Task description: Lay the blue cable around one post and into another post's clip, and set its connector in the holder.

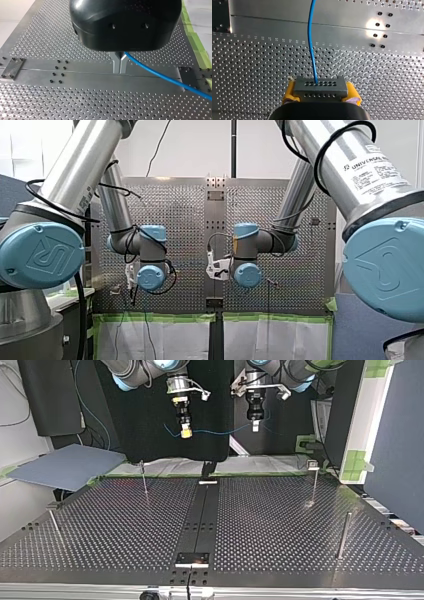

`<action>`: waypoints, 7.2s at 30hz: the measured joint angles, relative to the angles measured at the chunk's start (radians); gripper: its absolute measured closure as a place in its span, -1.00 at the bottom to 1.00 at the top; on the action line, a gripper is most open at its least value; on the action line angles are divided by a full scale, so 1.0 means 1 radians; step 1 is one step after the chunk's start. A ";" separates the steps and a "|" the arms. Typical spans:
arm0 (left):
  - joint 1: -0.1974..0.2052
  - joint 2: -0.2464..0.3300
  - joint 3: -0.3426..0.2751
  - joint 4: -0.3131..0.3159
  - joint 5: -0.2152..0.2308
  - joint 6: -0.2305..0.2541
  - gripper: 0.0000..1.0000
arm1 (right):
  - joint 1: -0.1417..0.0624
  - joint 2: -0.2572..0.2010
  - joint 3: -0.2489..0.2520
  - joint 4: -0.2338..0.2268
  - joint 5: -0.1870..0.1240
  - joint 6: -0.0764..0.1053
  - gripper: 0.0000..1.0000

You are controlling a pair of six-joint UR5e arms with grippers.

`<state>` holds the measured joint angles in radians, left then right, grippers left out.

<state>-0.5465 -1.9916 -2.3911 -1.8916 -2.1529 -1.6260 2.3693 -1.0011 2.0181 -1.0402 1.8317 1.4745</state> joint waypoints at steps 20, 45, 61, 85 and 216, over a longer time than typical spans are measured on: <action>0.000 0.000 0.000 0.000 0.000 0.000 1.00 | 0.000 0.000 0.000 0.000 0.000 0.000 1.00; 0.000 0.000 0.000 0.000 0.000 0.000 1.00 | 0.000 0.000 0.000 0.000 0.000 0.000 1.00; 0.000 0.000 0.000 0.000 0.000 0.000 1.00 | 0.000 0.000 0.000 0.000 0.000 0.000 1.00; 0.000 0.000 0.000 0.000 0.000 0.000 1.00 | 0.000 0.000 0.000 0.000 0.000 0.000 1.00; 0.318 0.473 0.266 -0.559 0.024 -0.282 1.00 | 0.035 -0.271 -0.464 0.532 -0.211 0.176 1.00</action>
<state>-0.2280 -1.5182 -2.1249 -2.4506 -2.1292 -1.9080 2.4040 -1.2725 1.5541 -0.5080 1.6208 1.6509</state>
